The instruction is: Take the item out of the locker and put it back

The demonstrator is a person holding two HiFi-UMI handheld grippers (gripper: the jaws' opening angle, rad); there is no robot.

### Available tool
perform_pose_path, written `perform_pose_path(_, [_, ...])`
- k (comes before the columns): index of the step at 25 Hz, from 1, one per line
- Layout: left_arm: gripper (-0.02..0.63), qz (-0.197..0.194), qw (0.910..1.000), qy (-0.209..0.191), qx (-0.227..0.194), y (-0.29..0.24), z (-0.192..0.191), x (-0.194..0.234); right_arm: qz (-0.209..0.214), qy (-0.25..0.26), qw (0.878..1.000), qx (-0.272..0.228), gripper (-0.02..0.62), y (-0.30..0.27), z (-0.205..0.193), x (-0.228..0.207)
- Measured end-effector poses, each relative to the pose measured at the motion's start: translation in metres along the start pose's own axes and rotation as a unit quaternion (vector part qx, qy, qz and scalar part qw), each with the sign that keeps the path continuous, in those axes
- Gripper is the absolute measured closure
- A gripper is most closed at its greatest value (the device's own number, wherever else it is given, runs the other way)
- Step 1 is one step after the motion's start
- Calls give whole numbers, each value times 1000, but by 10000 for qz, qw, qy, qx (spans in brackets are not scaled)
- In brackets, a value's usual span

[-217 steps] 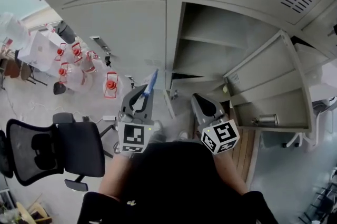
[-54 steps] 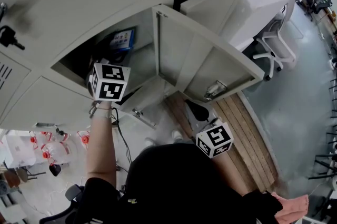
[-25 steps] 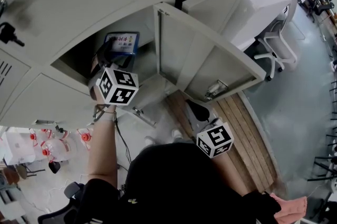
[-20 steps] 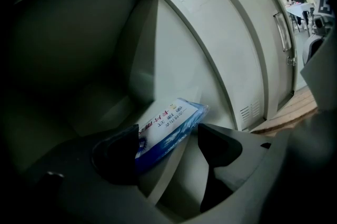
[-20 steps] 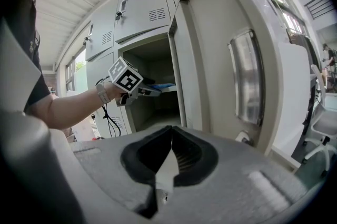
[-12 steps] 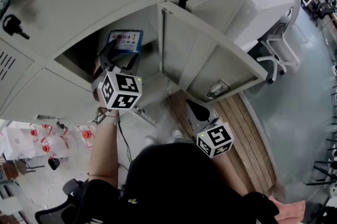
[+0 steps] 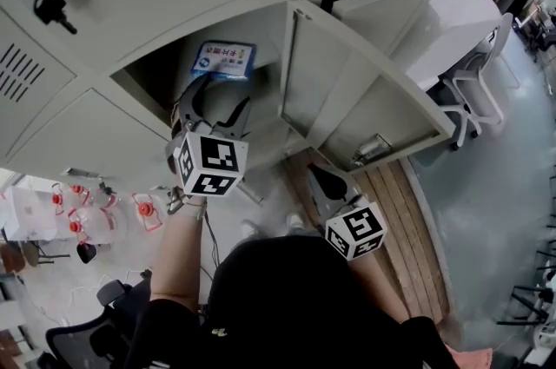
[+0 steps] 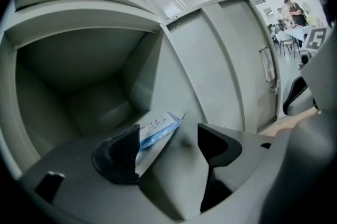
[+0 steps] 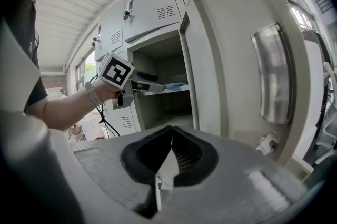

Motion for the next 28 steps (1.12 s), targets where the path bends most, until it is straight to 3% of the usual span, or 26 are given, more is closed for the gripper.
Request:
perform_pose_path(10, [261,31,9988,448,-178,41,-19,-6,552,131,9984,12,597,-19,3,25])
perform_pose_path(16, [290,135,9985,496,-175,64,-35,-8,880,216,9959,-10,597,-31,7,42])
perform_pose_path(19, [350,284,9974,630,-190,78,-43,-4,1052,263,9941,-22,597,-37,9,50])
perform_pose_path(24, [395,454,9938,999,-162,100,-64,-3,1363,356,9900,-31,597,-49,13,65])
perform_pose_path(28, [447,512,9896,1294,-371,119,-70,-1,1615,431,9859,-57,597,-59,17,77])
Point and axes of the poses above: the fingertips, and each gripper's own axes: y backward along the fingers, x to its left, z out of its top, the point moved 4 cm from there along y, backward along the fingers, and after that the axes turned 7 degrees about y, right-handed, at the moved point
